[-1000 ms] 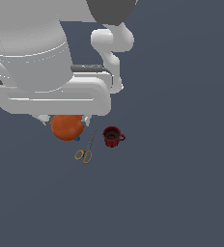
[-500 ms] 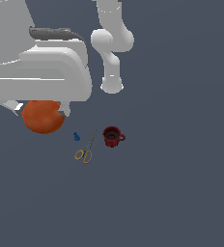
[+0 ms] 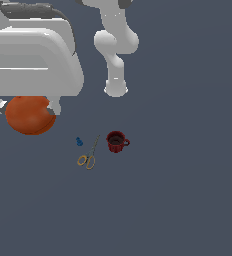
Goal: Pick up a designated object from a clutter of objects.
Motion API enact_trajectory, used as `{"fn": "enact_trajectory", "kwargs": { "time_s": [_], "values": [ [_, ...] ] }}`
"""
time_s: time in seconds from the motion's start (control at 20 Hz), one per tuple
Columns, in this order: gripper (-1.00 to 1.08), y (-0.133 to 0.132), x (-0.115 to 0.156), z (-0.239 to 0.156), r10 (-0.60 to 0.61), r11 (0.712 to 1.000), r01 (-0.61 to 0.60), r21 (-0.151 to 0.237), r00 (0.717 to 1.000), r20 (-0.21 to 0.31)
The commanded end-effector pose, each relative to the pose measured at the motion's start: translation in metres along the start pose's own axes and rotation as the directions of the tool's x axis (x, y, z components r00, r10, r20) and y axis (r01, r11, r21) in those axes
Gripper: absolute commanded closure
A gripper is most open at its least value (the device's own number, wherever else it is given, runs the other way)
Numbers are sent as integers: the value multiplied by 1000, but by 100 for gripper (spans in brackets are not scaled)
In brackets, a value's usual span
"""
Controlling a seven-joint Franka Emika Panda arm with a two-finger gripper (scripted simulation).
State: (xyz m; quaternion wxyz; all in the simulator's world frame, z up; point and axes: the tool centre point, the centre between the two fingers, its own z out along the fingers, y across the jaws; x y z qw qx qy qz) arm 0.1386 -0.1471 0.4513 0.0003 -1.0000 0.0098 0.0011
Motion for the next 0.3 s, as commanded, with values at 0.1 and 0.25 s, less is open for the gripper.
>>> {"fn": "enact_trajectory", "kwargs": {
  "time_s": [0.1,0.25],
  "values": [
    [108,2,1,-5,0,1000,0,-1,1000,-2],
    [108,3,1,-6,0,1000,0,-1,1000,-2]
  ]
}}
